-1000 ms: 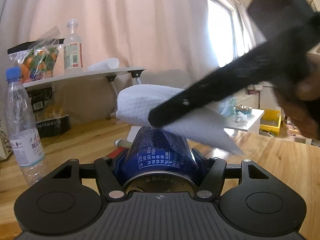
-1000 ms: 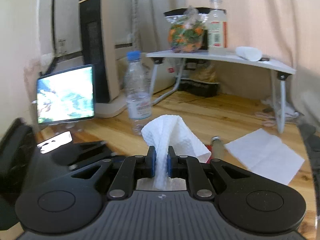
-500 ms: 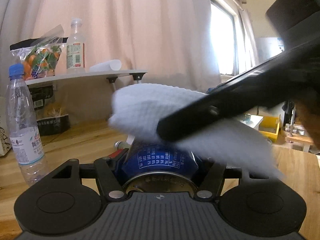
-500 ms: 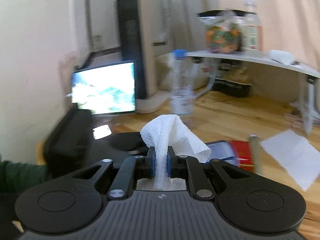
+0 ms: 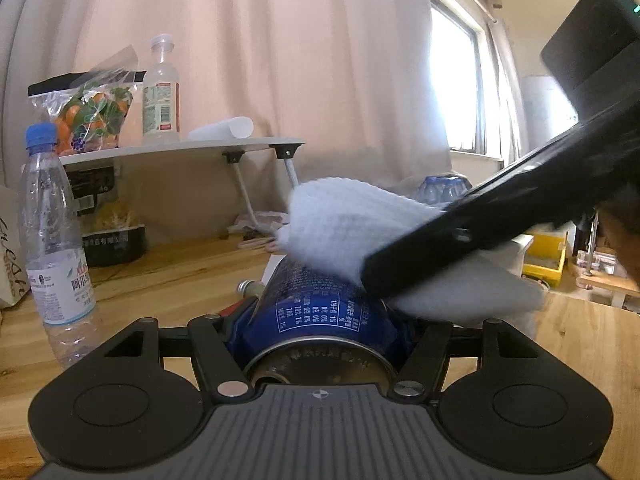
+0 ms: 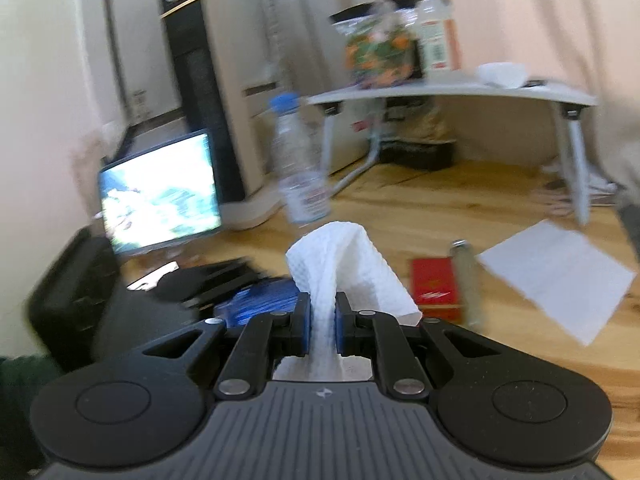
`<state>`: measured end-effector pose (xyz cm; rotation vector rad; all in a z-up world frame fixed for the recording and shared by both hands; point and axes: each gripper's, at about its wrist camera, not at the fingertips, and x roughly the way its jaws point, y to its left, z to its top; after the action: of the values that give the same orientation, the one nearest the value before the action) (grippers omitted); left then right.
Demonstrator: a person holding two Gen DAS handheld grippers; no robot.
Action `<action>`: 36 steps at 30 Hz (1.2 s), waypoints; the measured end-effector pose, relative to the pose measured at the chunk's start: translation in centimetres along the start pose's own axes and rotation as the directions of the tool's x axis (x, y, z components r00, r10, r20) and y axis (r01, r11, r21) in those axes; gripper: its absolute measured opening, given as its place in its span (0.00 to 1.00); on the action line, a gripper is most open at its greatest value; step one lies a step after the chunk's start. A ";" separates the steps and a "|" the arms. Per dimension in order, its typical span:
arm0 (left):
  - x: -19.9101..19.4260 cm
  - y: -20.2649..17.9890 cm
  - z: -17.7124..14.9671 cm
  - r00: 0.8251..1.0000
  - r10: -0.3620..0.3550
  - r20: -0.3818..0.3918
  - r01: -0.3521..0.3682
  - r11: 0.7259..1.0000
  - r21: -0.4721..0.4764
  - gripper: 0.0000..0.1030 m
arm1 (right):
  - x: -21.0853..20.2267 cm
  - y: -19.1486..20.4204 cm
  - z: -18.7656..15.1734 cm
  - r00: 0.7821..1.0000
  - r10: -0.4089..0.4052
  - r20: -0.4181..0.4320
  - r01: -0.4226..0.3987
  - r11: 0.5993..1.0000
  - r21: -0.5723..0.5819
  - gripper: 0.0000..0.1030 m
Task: Clean container
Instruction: 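Wipe the can's bottom with the towel in the right gripper while the left gripper holds the can, then drop the towel and grasp the can body with the right gripper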
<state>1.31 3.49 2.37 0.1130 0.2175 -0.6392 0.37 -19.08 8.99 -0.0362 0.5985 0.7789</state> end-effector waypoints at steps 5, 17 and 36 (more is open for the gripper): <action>-0.1 -0.2 -0.1 1.000 0.003 0.011 -0.003 1.000 0.015 0.65 | -0.2 1.6 0.4 0.991 0.122 -0.047 -0.121 0.992 0.025 0.14; -0.4 0.1 0.1 0.999 -0.027 0.027 0.028 0.999 -0.018 0.65 | -0.6 -3.9 0.2 0.998 0.056 -0.007 -0.053 0.981 0.186 0.14; 0.1 0.2 0.2 1.000 0.013 0.018 -0.013 1.000 -0.013 0.65 | 1.4 -10.8 -3.2 0.895 -0.438 -0.083 0.444 0.890 0.105 0.74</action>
<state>1.53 3.53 2.51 0.0959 0.2029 -0.6259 6.74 -26.74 3.61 -0.0805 0.6607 0.2973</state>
